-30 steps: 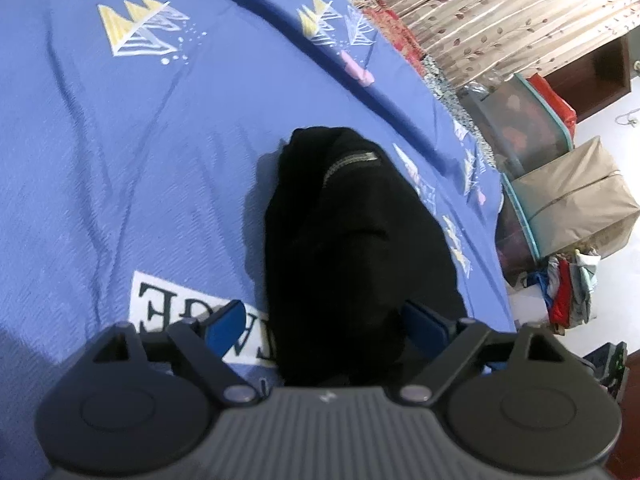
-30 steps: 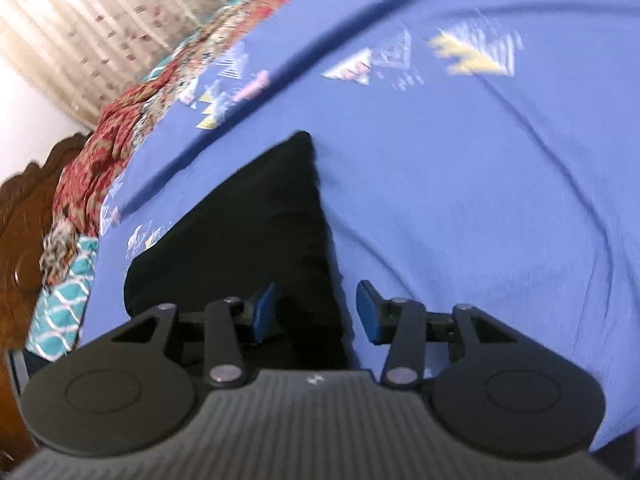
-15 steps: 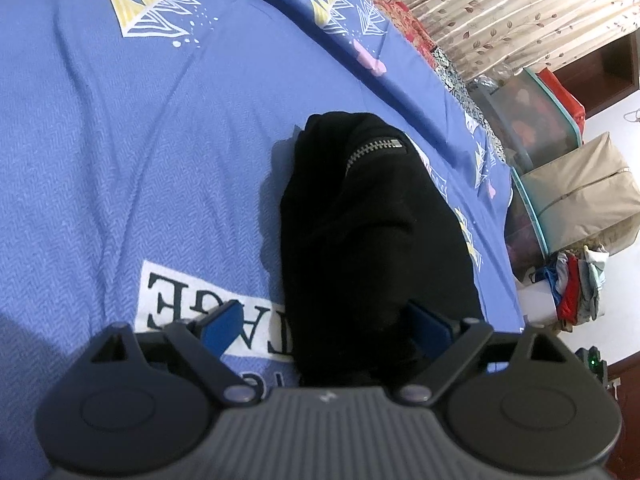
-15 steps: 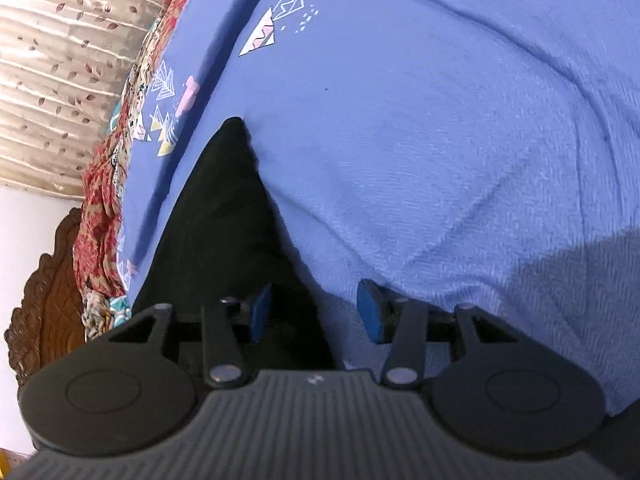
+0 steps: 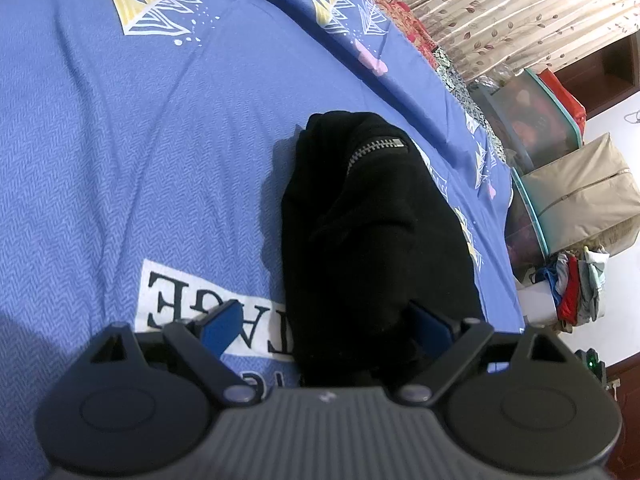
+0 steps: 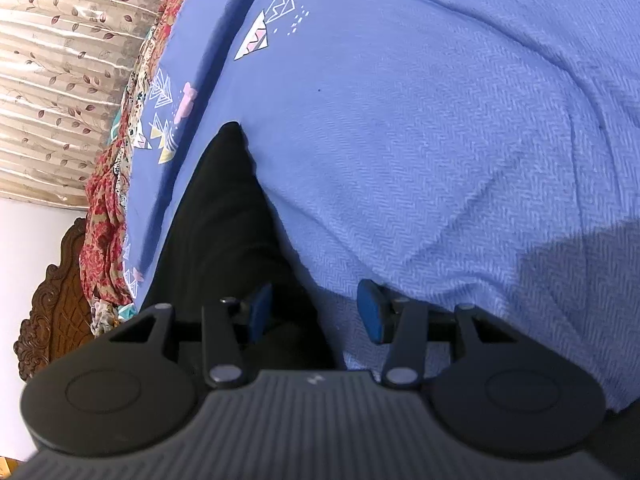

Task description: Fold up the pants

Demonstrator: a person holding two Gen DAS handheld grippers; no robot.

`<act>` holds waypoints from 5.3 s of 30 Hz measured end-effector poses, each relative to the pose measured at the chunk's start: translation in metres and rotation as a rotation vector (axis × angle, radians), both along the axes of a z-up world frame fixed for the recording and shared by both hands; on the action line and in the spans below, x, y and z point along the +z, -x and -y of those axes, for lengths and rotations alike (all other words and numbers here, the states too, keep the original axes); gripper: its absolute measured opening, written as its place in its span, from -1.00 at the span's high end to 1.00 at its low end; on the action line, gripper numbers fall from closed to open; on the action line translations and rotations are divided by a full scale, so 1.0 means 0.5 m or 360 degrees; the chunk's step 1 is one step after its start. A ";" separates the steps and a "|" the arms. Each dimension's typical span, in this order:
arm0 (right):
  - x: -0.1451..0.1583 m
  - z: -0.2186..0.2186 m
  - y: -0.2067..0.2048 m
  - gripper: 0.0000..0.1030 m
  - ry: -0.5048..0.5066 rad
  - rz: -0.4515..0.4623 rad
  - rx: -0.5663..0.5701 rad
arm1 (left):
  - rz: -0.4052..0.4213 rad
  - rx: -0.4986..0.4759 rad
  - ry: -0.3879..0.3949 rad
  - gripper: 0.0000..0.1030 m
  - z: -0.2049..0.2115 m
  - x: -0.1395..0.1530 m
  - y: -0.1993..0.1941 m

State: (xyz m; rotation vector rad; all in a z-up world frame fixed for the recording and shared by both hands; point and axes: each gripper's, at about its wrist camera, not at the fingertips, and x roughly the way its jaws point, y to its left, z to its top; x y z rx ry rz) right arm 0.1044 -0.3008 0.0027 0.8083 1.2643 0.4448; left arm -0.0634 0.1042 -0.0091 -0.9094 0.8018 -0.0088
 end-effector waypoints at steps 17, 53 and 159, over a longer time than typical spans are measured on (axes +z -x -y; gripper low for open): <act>-0.003 0.007 0.001 0.03 -0.0023 -0.0004 -0.0013 | -0.0001 0.0002 0.0003 -0.78 0.000 0.000 0.000; -0.006 -0.186 -0.098 -0.64 -0.0051 0.0272 0.0544 | 0.0015 -0.0123 0.0108 -0.65 0.035 -0.023 -0.117; 0.118 -0.208 0.105 -0.77 0.0616 0.0902 0.0511 | -0.0114 0.0323 -0.1358 -1.00 0.226 0.230 0.024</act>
